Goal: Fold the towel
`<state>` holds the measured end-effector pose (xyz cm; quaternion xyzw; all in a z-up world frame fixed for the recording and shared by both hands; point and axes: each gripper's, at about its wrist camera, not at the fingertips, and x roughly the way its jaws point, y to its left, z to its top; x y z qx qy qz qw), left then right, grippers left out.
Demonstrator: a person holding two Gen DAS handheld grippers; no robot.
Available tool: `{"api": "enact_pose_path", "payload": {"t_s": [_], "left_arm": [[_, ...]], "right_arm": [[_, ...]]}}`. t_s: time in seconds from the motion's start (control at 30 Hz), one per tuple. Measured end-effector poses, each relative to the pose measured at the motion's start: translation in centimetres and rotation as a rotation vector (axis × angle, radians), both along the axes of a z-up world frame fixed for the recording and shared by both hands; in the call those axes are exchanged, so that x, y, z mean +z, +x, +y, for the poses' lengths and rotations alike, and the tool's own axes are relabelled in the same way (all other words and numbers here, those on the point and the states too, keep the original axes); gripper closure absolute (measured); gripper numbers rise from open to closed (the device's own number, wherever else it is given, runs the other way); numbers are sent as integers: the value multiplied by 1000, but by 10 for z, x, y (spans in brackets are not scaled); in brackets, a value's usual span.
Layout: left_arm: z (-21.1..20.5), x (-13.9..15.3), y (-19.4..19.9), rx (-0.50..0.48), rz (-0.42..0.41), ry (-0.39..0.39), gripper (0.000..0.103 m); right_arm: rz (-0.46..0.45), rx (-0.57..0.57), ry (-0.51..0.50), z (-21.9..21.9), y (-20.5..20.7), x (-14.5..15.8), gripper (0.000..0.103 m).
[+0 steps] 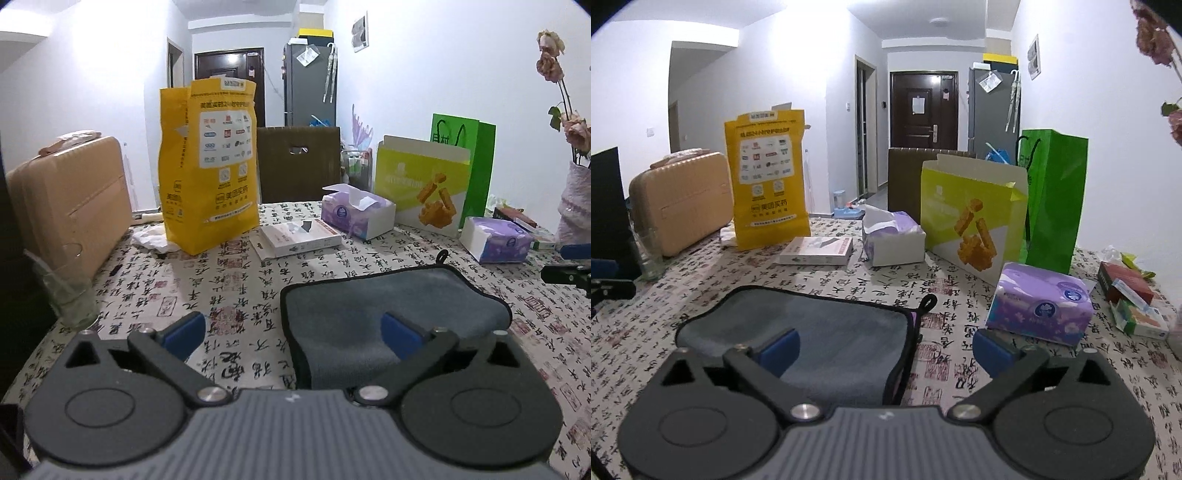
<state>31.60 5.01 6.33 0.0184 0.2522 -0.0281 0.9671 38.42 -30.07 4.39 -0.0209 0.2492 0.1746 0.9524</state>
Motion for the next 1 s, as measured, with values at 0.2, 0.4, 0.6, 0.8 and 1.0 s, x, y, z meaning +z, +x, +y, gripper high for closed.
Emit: {"api": "enact_pose_path", "payload": {"t_s": [0.2, 0.4, 0.6, 0.8, 1.0], "left_arm": [[-2, 0, -28, -1, 1, -15, 0], [-6, 3, -62, -10, -25, -25, 0], [-10, 7, -99, -5, -63, -39, 0], [-18, 5, -139, -25, -104, -48, 0], [-19, -7, -167, -19, -110, -55, 0]], "right_arm": [[-16, 0, 11, 3, -32, 7, 1], [-21, 4, 10, 5, -65, 10, 0], [-53, 7, -6, 7, -103, 16, 0], [-73, 12, 0, 13, -142, 16, 0], [-93, 15, 13, 19, -178, 13, 0]]}}
